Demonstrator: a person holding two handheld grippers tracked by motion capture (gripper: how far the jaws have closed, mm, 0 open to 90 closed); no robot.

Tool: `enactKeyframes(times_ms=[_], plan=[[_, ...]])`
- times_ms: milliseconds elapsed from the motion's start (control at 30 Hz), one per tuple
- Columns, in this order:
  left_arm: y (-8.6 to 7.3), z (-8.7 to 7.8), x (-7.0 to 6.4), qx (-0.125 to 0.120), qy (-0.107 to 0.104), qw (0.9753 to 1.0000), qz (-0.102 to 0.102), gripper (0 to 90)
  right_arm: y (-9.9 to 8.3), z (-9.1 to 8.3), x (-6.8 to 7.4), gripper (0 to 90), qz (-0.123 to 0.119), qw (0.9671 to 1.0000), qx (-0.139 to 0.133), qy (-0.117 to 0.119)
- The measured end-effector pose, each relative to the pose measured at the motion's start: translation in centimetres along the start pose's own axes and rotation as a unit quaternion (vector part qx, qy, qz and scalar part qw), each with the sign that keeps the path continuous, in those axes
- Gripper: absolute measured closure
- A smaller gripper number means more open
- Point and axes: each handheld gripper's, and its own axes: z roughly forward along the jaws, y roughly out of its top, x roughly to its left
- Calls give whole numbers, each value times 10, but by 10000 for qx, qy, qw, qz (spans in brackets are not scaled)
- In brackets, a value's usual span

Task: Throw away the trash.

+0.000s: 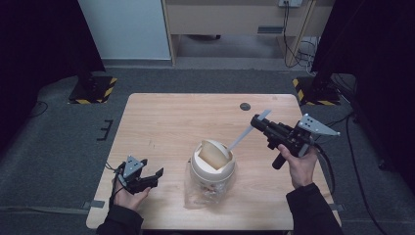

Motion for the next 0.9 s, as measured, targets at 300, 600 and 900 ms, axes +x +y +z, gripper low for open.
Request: enactKeyframes(times_ms=[300, 600, 900], plan=[[-1, 2, 0, 10, -28, 10000, -2, 242, -23, 19, 0, 803, -22, 9990, 444, -40], [-2, 3, 3, 81, -23, 10000, -9, 230, -22, 17, -6, 587, 64, 9990, 423, -100], [-7, 9, 8, 328, 4, 9995, -17, 206, -19, -27, -40, 281, -79, 9929, 233, -1165]])
